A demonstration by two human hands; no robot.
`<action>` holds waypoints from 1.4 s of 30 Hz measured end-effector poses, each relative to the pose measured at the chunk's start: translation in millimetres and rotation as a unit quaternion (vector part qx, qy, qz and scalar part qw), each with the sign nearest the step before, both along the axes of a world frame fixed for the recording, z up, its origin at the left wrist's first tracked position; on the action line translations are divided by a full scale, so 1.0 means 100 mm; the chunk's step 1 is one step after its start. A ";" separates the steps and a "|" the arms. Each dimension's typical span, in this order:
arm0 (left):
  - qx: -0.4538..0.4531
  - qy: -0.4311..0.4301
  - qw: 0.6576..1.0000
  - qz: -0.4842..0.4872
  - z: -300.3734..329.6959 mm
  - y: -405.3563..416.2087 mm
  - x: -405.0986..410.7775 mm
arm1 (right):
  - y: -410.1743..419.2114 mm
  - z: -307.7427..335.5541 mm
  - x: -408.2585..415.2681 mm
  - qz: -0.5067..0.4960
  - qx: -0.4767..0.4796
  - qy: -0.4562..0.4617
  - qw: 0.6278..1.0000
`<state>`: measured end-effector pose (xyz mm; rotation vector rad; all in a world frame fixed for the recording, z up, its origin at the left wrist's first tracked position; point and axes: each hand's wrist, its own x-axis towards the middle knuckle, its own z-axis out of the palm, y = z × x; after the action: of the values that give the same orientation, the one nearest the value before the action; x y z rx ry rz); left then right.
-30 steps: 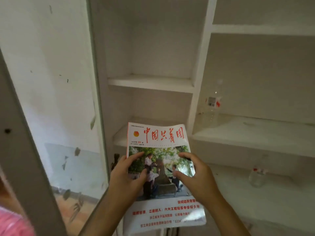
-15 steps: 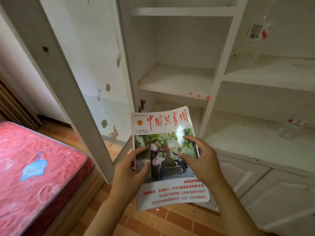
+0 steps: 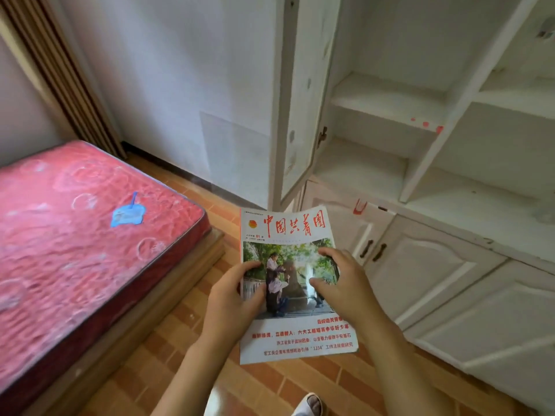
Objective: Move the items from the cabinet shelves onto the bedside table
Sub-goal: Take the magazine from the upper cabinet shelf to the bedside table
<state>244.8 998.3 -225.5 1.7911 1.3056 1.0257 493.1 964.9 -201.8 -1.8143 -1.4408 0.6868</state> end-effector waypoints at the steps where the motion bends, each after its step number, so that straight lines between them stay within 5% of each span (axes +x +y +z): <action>1: -0.001 -0.001 1.000 0.016 -0.01 -0.11 -0.21 | -0.06 0.01 -0.21 0.016 0.000 -0.012 1.000; 11: 0.020 0.007 0.980 0.197 0.18 -1.11 -2.33 | -0.25 0.19 -2.37 0.202 0.049 -0.064 0.976; 19: 0.032 0.048 0.926 0.374 0.35 -2.14 -3.65 | -0.32 0.36 -4.07 0.398 0.086 -0.060 0.911; 35: -0.029 0.014 0.735 0.677 0.17 -3.99 -4.23 | -1.15 0.03 -6.24 0.700 0.046 -0.028 0.712; 42: -0.075 0.030 0.610 0.788 0.02 -4.68 -3.82 | -1.83 -0.17 -6.64 0.805 0.018 -0.029 0.592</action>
<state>-137.3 530.7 -223.7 0.0344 2.9160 1.4836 -170.7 782.1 -219.2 0.1011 -2.8742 1.3023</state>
